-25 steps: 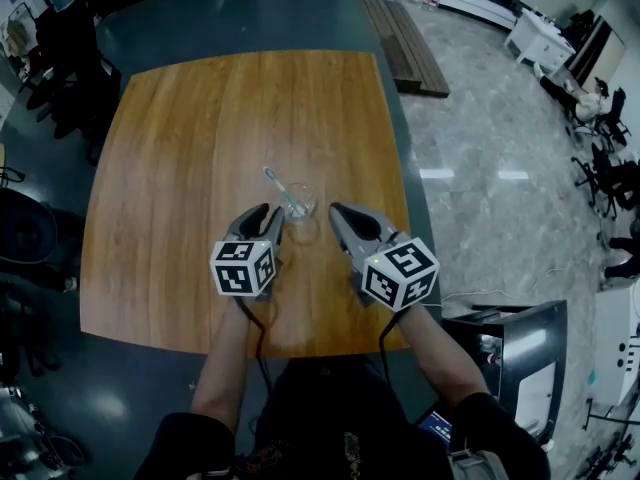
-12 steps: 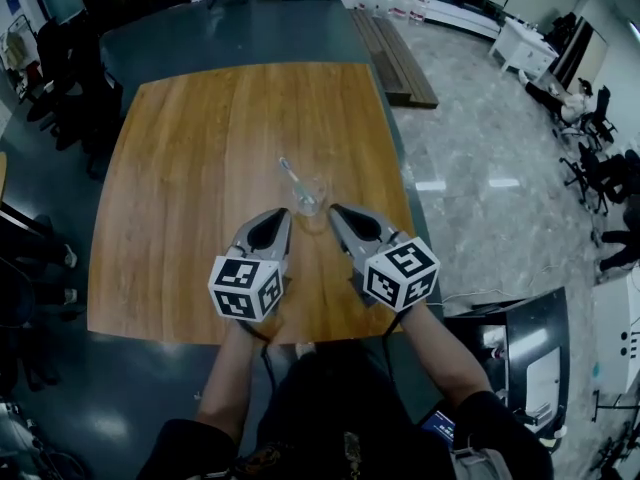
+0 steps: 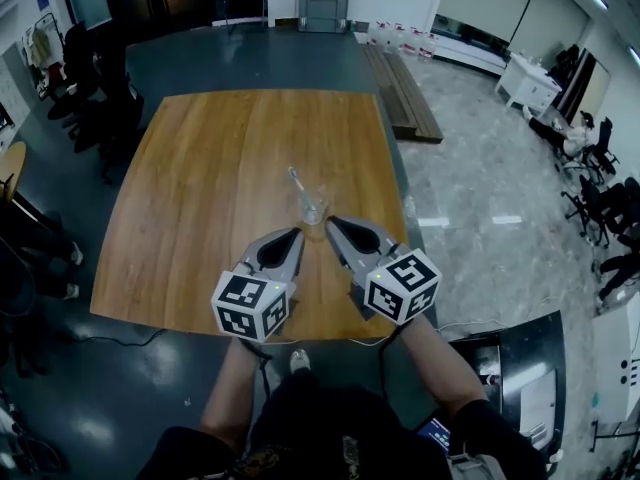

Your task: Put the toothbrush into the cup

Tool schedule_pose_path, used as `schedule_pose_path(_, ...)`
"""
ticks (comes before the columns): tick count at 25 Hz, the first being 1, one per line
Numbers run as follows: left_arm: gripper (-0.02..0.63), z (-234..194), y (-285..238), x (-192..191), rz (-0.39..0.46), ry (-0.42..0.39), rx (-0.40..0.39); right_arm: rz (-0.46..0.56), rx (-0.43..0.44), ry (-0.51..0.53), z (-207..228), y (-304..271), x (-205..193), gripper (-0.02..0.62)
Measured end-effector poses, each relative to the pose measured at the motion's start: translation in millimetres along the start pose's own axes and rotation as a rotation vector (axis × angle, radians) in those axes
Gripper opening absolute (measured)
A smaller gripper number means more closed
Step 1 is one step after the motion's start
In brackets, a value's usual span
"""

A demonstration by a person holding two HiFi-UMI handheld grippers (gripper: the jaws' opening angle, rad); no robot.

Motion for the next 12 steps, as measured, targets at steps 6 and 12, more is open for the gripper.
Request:
schedule_pose_path(6, 0.008, 61, 22, 3, 0.023, -0.035, 0.044, 0.054, 0.074, 0.005, -13, 59, 7, 0.003)
schedule_pose_path(12, 0.008, 129, 38, 7, 0.022, -0.054, 0.075, 0.088, 0.114, 0.007, -21, 125, 15, 0.003)
Point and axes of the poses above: the fingertips, and each gripper's own axes: y backward along the fingers, z to its right, x out of its top, the point moved 9 cm from there along y, backward along the fingers, and after that the axes turned 11 degrees about -x, right-handed, at the moved point
